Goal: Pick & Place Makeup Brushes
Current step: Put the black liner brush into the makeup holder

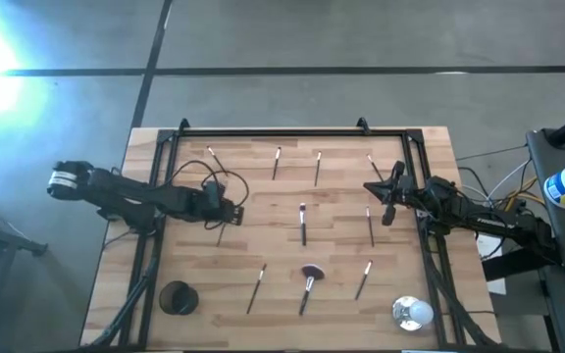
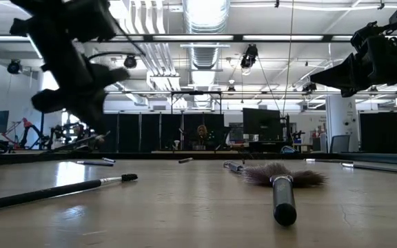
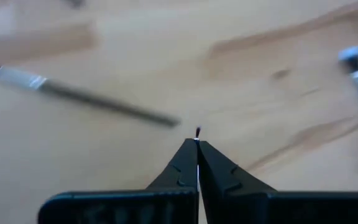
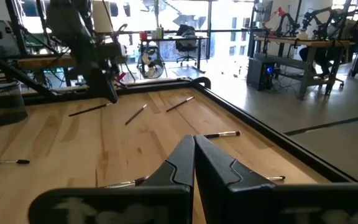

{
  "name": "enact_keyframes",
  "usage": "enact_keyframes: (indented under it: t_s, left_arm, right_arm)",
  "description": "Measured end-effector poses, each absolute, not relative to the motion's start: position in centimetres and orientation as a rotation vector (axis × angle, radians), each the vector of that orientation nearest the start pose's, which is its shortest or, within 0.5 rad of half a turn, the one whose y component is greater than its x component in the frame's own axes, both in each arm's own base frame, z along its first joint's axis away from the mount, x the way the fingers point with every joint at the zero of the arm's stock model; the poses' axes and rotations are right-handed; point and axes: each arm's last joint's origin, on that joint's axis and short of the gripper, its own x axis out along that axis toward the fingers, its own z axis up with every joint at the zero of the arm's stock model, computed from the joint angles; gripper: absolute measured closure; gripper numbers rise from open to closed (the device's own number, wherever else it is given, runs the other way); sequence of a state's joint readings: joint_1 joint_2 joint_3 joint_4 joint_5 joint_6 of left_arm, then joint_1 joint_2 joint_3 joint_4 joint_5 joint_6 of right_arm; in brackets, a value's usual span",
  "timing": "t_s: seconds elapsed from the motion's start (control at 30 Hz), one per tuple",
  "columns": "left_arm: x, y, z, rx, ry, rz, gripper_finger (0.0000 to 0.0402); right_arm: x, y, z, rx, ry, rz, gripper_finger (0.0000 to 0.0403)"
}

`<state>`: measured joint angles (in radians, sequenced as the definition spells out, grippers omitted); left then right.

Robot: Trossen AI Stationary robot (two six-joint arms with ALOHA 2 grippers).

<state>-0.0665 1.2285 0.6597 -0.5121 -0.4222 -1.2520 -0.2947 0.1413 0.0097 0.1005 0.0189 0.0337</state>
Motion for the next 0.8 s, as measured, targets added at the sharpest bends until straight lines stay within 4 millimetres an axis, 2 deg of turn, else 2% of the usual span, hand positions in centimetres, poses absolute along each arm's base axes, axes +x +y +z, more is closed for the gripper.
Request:
enact_keyframes:
  t_s: [0.23,0.4,0.63,0.8]
  left_arm:
    - [24.0,-1.1,21.5,-0.742,0.435,0.733,0.0401]
    - [24.9,-2.9,23.1,-0.628,0.292,0.621,0.0401]
    - [24.4,-6.8,25.8,-0.459,0.223,0.499,0.04]
    - [22.7,-9.4,27.8,-0.399,0.203,0.457,0.0401]
  right_arm:
    - [10.1,-3.1,16.5,0.037,0.026,-0.314,0.0394]
    - [10.1,-3.1,16.5,0.032,0.027,-0.314,0.0394]
    - [10.1,-3.1,16.4,0.029,0.04,-0.314,0.0394]
    - [10.2,-3.1,16.4,0.029,0.042,-0.314,0.0394]
